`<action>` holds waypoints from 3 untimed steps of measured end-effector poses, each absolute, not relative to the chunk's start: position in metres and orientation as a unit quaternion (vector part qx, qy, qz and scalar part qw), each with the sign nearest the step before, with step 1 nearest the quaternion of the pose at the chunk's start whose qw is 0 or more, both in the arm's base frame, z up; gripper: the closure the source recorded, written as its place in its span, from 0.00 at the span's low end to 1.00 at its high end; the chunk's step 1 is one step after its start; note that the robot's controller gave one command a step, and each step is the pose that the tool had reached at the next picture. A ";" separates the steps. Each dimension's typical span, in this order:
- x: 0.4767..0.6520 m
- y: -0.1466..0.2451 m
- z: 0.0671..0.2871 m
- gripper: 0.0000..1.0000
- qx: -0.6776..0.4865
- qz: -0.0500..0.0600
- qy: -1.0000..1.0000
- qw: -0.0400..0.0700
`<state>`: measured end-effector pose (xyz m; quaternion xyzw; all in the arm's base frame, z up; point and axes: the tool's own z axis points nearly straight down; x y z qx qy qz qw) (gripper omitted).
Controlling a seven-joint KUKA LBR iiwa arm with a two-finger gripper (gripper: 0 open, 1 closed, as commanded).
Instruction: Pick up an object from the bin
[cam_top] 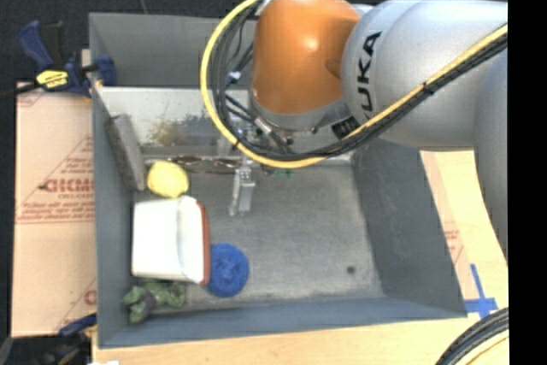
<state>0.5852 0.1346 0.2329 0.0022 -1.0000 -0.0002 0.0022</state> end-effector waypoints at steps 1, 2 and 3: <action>0.586 0.134 0.237 0.00 0.000 0.000 -1.000 -0.001; 0.542 0.127 0.127 0.00 0.177 0.000 -0.984 -0.002; 0.534 0.120 0.136 0.00 0.281 0.001 -0.960 -0.006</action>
Offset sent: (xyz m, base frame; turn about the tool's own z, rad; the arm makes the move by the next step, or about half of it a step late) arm -0.0670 -0.0105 -0.1629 -0.5282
